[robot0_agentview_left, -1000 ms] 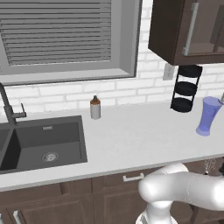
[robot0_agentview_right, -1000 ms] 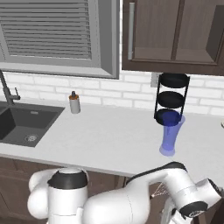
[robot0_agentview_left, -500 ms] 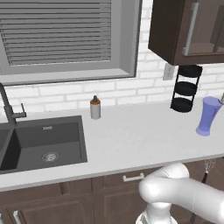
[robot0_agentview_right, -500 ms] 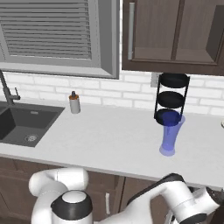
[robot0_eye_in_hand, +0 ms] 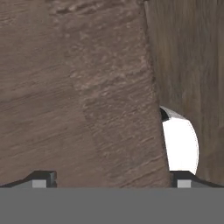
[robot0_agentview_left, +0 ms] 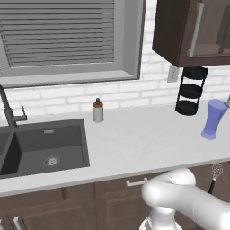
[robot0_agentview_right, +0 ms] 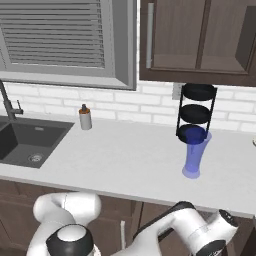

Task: Pick the whisk from the drawer and place it on the counter.

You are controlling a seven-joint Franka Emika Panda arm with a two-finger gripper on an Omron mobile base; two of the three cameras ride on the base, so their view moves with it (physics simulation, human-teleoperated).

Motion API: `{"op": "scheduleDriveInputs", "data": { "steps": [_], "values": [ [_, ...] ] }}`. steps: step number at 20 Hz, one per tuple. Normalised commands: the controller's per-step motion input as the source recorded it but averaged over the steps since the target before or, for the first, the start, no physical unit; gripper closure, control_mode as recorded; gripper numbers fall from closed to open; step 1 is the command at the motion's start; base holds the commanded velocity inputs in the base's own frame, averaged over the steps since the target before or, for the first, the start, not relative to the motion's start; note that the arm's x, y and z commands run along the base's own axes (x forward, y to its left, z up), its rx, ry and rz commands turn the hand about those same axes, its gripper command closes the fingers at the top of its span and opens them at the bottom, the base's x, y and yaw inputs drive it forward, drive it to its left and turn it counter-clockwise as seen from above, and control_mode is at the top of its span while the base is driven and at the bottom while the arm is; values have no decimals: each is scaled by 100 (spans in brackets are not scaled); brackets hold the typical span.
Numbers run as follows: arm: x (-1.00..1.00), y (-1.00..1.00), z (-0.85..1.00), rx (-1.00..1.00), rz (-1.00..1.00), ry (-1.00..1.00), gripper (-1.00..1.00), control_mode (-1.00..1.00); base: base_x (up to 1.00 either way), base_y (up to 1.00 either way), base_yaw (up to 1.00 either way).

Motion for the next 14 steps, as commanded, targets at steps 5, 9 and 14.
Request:
{"op": "scheduleDriveInputs", "data": {
  "steps": [5,9,14],
  "values": [
    [-100,-54,-6,-3,4,0,-100,-100,0,0,0],
    [-100,-63,3,0,1,0,-100,-100,0,0,0],
    [-60,-8,72,3,2,1,-100,-100,0,0,0]
  ]
}}
